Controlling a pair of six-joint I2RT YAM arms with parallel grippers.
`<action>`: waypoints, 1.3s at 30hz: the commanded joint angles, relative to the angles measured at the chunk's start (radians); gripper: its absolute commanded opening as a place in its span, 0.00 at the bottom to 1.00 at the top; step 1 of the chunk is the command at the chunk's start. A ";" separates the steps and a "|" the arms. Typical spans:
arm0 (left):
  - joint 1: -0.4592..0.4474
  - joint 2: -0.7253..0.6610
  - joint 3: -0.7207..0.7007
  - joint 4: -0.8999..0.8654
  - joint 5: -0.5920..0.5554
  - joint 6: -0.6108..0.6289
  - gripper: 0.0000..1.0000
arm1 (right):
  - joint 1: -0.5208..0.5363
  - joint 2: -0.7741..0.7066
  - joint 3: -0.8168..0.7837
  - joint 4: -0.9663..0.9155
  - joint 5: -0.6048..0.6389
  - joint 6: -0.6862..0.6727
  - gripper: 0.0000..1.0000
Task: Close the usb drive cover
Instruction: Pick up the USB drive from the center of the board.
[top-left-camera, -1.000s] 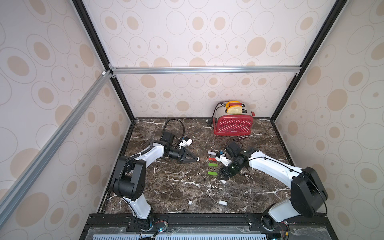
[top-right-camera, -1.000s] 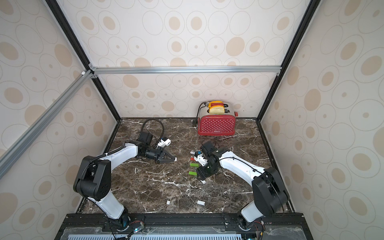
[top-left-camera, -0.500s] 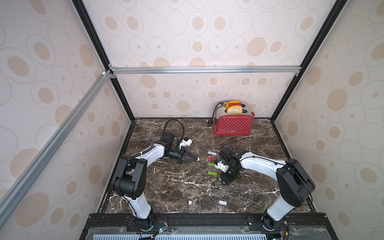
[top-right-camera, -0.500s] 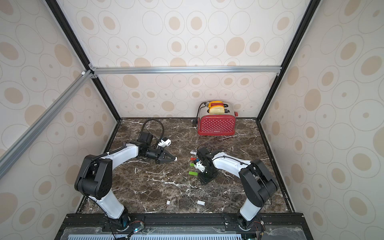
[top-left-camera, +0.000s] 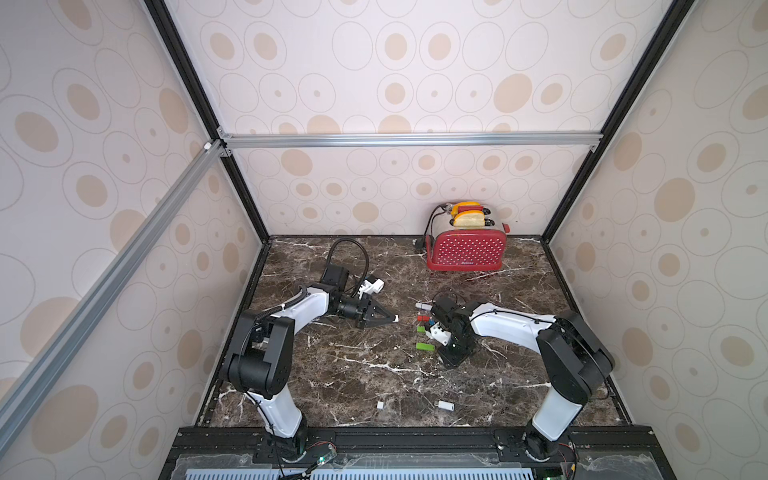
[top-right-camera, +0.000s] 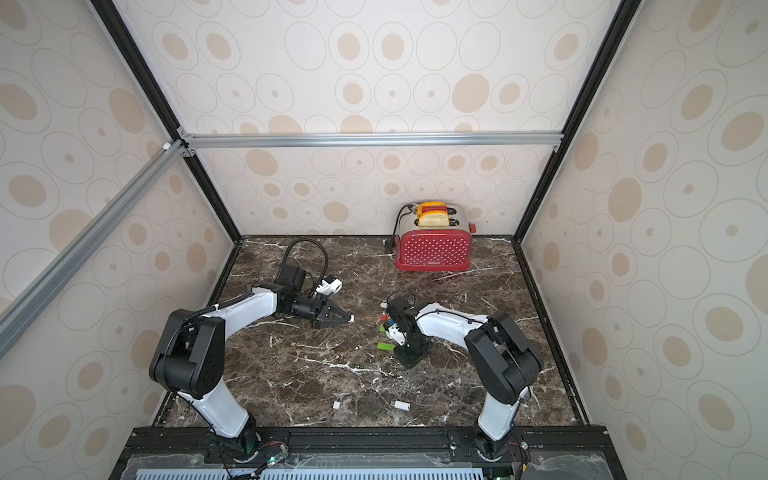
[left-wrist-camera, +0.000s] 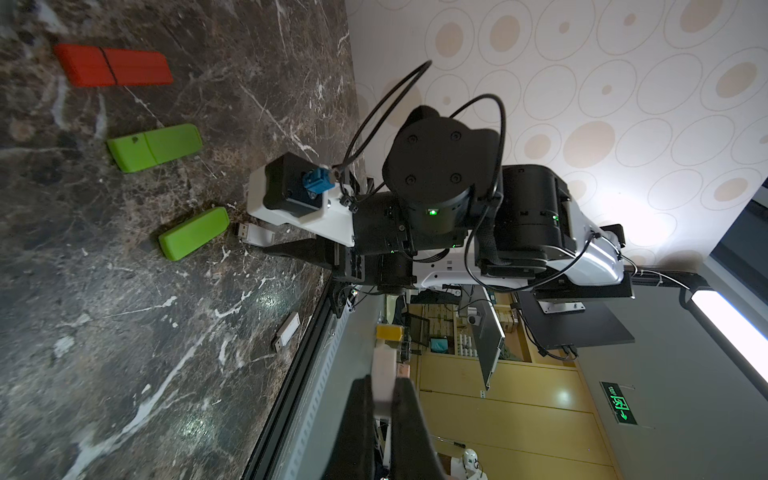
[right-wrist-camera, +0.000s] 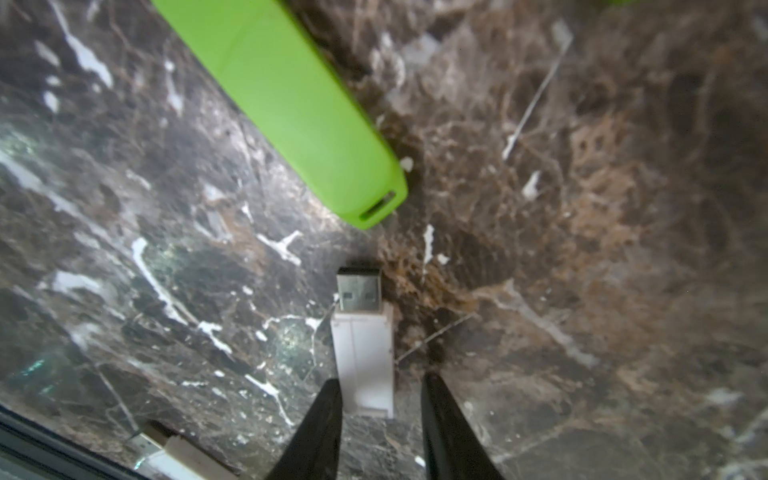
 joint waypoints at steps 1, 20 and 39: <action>0.000 0.012 0.002 0.002 0.008 -0.001 0.00 | 0.031 0.039 -0.004 -0.003 0.046 -0.023 0.32; -0.002 0.000 -0.006 -0.019 -0.032 0.002 0.00 | 0.035 -0.135 0.081 -0.100 0.133 -0.265 0.08; -0.065 -0.081 -0.031 -0.067 -0.161 0.045 0.00 | 0.036 -0.171 0.191 0.103 -0.006 -0.827 0.00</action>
